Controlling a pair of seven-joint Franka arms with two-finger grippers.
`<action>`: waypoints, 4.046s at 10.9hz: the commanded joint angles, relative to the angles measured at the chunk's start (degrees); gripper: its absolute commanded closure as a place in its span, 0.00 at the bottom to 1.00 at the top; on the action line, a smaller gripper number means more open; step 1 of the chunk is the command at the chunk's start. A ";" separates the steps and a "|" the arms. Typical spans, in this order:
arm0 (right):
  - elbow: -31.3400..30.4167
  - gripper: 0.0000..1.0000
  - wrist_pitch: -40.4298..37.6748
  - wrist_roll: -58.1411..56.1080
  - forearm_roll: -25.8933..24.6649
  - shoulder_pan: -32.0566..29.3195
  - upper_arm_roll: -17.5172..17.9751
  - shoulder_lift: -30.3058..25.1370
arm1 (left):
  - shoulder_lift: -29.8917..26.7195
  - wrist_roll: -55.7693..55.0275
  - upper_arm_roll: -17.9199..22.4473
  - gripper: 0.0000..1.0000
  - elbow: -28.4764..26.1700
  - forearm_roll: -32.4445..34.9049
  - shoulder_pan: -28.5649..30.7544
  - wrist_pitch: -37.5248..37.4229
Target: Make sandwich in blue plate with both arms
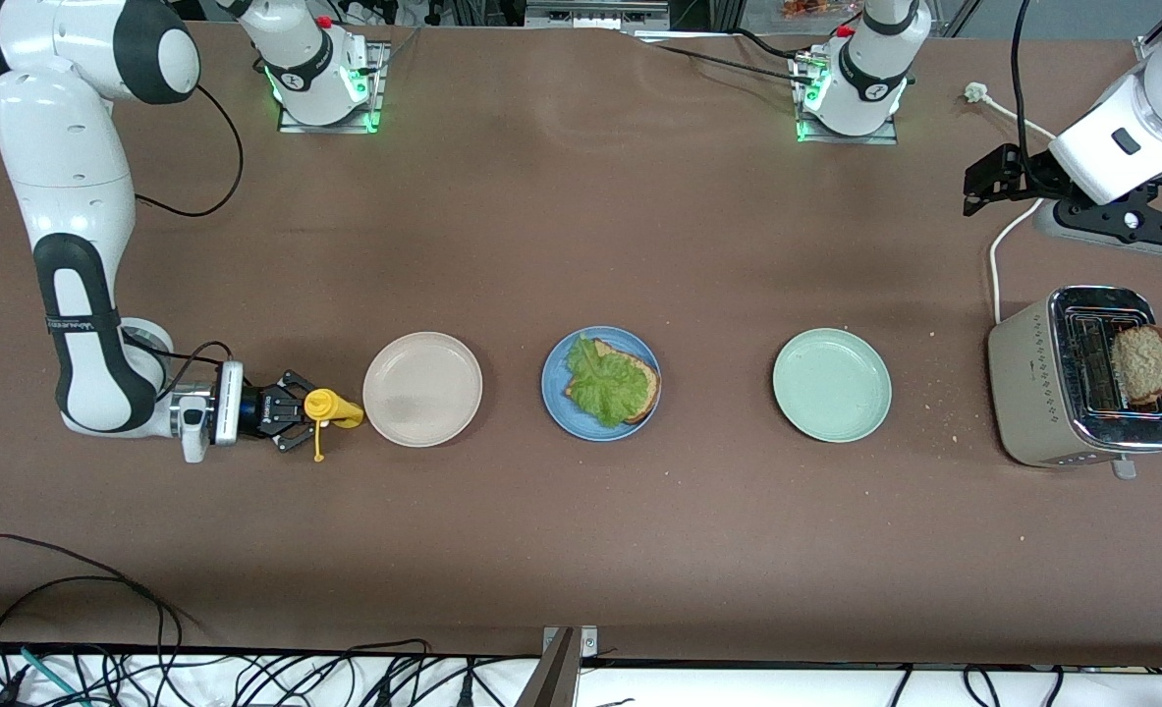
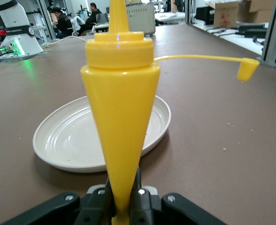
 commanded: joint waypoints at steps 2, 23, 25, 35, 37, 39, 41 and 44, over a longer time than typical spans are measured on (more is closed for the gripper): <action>-0.34 1.00 2.60 13.93 -8.69 4.38 -3.36 -5.80 | -0.77 0.07 -0.59 0.00 -0.12 1.31 0.20 -0.90; 3.59 1.00 0.26 98.33 -81.45 55.61 -6.79 -16.64 | -0.86 0.15 -1.73 0.00 0.05 1.31 1.95 -2.31; 7.47 1.00 -5.20 99.13 -83.07 57.29 -6.79 -14.34 | -0.77 0.33 -1.82 0.00 0.14 1.31 2.58 -2.22; 24.00 1.00 -4.69 107.31 -83.33 57.91 -6.61 0.78 | -0.77 0.24 -2.00 0.00 0.14 1.31 2.58 -2.22; 24.00 1.00 -4.69 107.31 -83.33 57.91 -6.70 0.78 | -0.77 0.24 -2.00 0.00 0.14 1.31 2.58 -2.22; 24.00 1.00 -4.51 107.39 -83.33 57.91 -6.70 0.96 | -0.77 0.24 -2.00 0.00 0.14 1.31 2.58 -2.22; 23.92 1.00 -4.51 107.39 -83.33 57.91 -6.70 0.96 | -0.77 0.24 -2.00 0.00 0.14 1.31 2.58 -2.22; 23.83 1.00 -4.60 107.39 -83.33 58.00 -6.70 0.96 | -0.77 0.24 -2.00 0.00 0.14 1.31 2.58 -2.22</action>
